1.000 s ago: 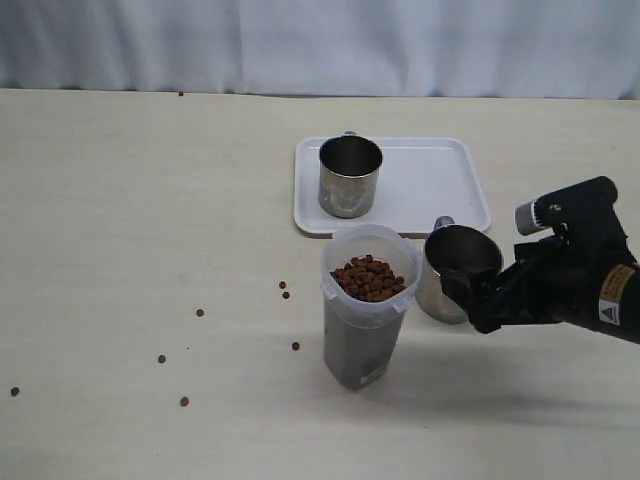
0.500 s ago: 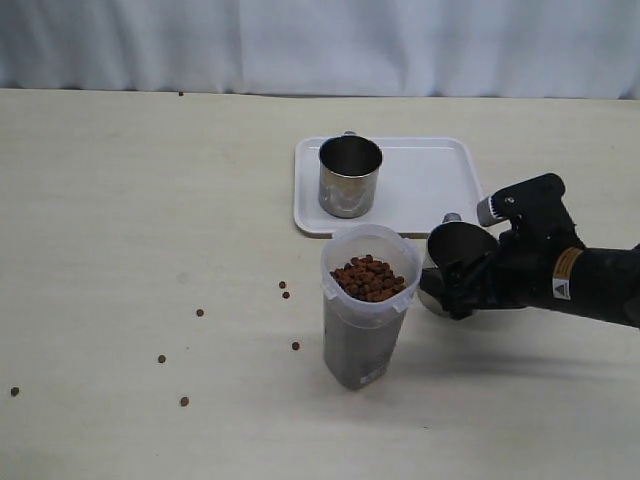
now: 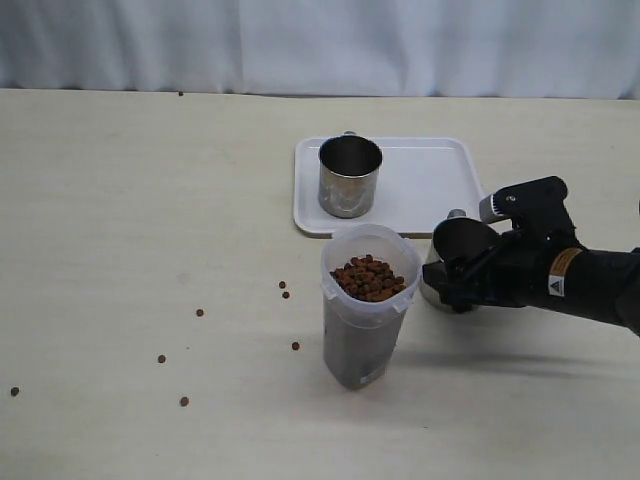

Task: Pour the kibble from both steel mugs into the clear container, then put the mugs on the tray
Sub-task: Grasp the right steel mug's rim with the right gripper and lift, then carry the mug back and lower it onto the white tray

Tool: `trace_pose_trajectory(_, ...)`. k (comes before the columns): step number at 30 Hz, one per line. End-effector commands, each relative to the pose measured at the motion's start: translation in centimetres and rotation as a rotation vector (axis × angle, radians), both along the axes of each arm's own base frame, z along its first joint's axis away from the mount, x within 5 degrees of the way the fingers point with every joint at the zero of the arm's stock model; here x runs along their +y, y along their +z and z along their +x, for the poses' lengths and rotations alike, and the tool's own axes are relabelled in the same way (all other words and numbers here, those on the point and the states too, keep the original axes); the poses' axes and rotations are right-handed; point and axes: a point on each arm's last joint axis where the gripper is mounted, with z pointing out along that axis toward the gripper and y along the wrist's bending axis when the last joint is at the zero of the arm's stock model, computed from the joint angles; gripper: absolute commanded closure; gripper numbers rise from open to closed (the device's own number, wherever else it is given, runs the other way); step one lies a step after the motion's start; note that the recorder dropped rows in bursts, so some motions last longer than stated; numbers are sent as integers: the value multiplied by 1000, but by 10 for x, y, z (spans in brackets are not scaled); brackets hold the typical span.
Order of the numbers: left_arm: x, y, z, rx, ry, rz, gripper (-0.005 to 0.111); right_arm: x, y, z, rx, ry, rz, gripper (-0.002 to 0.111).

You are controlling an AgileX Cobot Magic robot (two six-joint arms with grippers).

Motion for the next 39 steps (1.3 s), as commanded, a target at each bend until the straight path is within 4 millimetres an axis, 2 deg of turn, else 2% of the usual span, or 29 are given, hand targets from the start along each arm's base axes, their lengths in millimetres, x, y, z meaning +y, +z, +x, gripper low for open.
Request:
trace_pose_trajectory(1,0,1,0,-14,1,1,107,-2,7,-1,-2,-11,-30,103)
trace_pose_trajectory(6,0,1,0,-14,1,1,107,0,32,3,-111,3,4,103)
trace_pose_trajectory(9,0,1,0,-14,1,1,107,3,46,15,-169,5,8,103)
trace_pose_trajectory(16,0,1,0,-14,1,1,107,14,55,54,-247,28,-10,103)
trace_pose_trajectory(20,0,1,0,-14,1,1,107,22,49,82,-270,43,-27,103)
trace_pose_trajectory(26,0,1,0,-14,1,1,107,28,21,121,-244,28,-41,103)
trace_pose_trajectory(30,0,1,0,-14,1,1,107,30,6,132,-226,26,-46,101)
trace_pose_trajectory(33,0,2,0,-22,1,1,107,30,0,134,-216,25,-48,84)
trace_pose_trajectory(37,0,2,0,-22,1,1,107,27,-1,134,-211,18,-50,49)
trace_pose_trajectory(39,0,2,0,-22,1,1,107,27,0,134,-212,17,-50,35)
